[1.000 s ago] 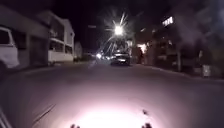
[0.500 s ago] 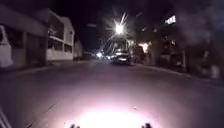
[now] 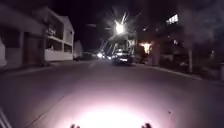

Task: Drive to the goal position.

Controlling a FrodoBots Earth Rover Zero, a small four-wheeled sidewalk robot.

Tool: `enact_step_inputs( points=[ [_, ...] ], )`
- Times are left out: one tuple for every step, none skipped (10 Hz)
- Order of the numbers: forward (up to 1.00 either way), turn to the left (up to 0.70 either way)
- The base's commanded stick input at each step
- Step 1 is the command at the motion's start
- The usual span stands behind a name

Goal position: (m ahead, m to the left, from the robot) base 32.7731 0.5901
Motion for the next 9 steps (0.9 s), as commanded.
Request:
enact_step_inputs(
  points=[
    [0.70,-0.27],
    [0.70,-0.35],
    [0.70,-0.32],
    [0.70,-0.05],
    [0.70,0.00],
    [0.70,0.00],
    [0.70,0.00],
    [0.70,0.00],
    [0.70,0.00]
  ],
)
